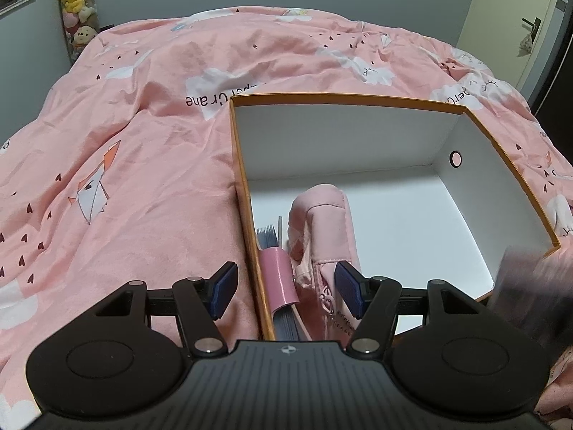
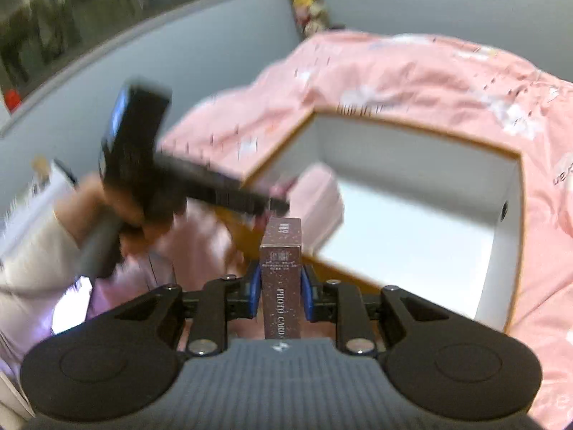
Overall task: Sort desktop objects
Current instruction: 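Grasp the brown PHOTO CARD box from the pile with the right gripper, then carry the PHOTO CARD box into the orange box while the left gripper grasps the dark grey box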
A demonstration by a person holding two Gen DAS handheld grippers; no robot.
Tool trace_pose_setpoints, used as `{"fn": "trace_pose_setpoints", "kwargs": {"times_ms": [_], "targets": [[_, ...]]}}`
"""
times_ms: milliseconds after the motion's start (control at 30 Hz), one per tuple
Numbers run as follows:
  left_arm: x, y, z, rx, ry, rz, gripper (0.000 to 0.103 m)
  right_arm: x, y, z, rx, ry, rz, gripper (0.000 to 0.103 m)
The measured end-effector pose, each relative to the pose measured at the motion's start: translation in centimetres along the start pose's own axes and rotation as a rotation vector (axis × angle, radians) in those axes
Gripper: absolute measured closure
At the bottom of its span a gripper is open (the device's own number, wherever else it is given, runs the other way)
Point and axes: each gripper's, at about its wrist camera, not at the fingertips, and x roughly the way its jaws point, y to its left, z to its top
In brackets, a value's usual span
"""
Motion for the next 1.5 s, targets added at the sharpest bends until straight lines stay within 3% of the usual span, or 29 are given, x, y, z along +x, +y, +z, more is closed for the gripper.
{"fn": "trace_pose_setpoints", "kwargs": {"times_ms": [100,267,400,533,733,1033,1233,1367,1500], "targets": [[0.0,0.0,0.0,0.001,0.002,0.0,0.032,-1.5,-1.2,1.7,0.063,-0.075,0.012,0.079],[0.0,-0.1,0.0,-0.004,0.0,0.002,0.032,-0.3,-3.1,4.1,0.149,-0.139,-0.057,0.079],[-0.2,-0.2,-0.1,0.002,-0.007,0.006,0.032,4.0,-4.4,5.1,0.192,-0.094,-0.123,0.079],[-1.5,0.1,-0.4,-0.003,-0.043,0.02,0.032,8.1,-5.0,5.3,0.226,-0.04,-0.116,0.079],[-5.6,-0.3,-1.8,0.01,-0.071,-0.025,0.032,11.0,-5.1,5.0,0.256,0.008,-0.07,0.079],[-6.5,-3.8,-6.6,0.102,0.177,-0.104,0.032,11.1,-5.3,4.5,0.265,0.015,-0.058,0.079],[-4.3,-7.0,-9.5,0.24,0.327,-0.09,0.032,11.1,-5.0,4.6,0.246,0.016,-0.065,0.079],[-2.8,-8.0,-11.2,0.289,0.387,-0.064,0.032,11.1,-5.0,4.6,0.241,0.014,-0.066,0.079],[-1.7,-8.8,-11.7,0.329,0.396,-0.024,0.032,11.1,-4.9,4.6,0.236,0.014,-0.061,0.079]]}}
